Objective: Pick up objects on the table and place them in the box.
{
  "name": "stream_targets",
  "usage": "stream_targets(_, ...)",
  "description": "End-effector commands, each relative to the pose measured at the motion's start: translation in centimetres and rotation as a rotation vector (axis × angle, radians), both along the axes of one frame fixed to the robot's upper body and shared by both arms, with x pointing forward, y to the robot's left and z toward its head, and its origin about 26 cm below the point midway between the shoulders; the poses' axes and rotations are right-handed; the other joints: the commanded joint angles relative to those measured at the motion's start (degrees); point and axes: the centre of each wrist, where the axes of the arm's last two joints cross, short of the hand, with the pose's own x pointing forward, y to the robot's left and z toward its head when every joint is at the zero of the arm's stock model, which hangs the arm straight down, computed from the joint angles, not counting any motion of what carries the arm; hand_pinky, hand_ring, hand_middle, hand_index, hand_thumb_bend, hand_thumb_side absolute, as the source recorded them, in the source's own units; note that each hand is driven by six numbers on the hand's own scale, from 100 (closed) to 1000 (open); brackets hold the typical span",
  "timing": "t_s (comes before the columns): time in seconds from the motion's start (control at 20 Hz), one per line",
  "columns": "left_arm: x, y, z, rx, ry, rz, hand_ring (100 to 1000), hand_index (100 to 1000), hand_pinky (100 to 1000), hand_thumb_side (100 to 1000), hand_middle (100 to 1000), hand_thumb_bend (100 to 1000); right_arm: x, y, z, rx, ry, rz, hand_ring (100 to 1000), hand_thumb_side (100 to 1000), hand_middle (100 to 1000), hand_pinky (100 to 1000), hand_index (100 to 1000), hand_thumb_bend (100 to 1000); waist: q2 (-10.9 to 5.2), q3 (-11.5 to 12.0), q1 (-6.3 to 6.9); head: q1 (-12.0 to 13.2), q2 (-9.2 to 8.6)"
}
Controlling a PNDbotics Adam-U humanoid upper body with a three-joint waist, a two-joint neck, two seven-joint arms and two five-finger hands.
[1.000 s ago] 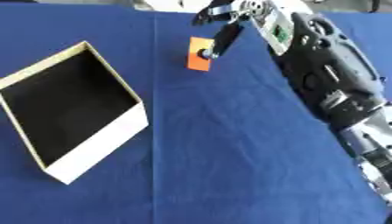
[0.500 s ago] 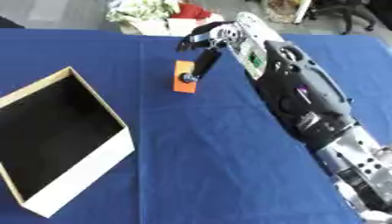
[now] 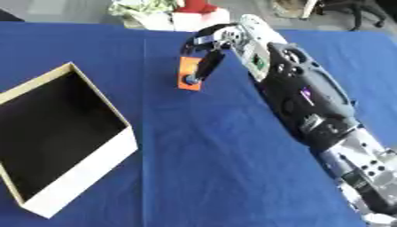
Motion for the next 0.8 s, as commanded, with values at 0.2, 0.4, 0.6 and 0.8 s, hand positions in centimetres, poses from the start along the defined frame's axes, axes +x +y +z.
stream_targets(0.2,-0.2,-0.2,0.6,0.007,-0.023,-0.014,481,685,468,672,526,100,0.0,-0.7,1.1,0.020,-0.052,-0.050,1000,465,910,968,1000,276,-0.89,0.3,0.20,-0.1,-0.46)
stream_targets(0.4,-0.2,-0.2,0.6,0.010,-0.020,-0.017,480,684,468,675,526,100,0.1,-0.8,0.8,0.044,-0.060,-0.058,979,484,741,937,920,195,-0.72,0.5,0.27,-0.2,-0.48)
stream_targets(0.6,-0.2,-0.2,0.6,0.010,-0.016,-0.018,480,683,469,676,526,100,-0.2,-0.4,1.5,0.090,-0.105,-0.050,896,317,530,881,750,100,-0.77,0.4,0.36,-0.2,-0.29)
stream_targets(0.8,-0.2,-0.2,0.5,0.014,-0.013,-0.021,480,681,469,671,526,100,-0.5,0.3,1.9,0.128,-0.143,-0.049,827,100,464,831,641,100,-0.94,0.3,0.35,-0.2,-0.13)
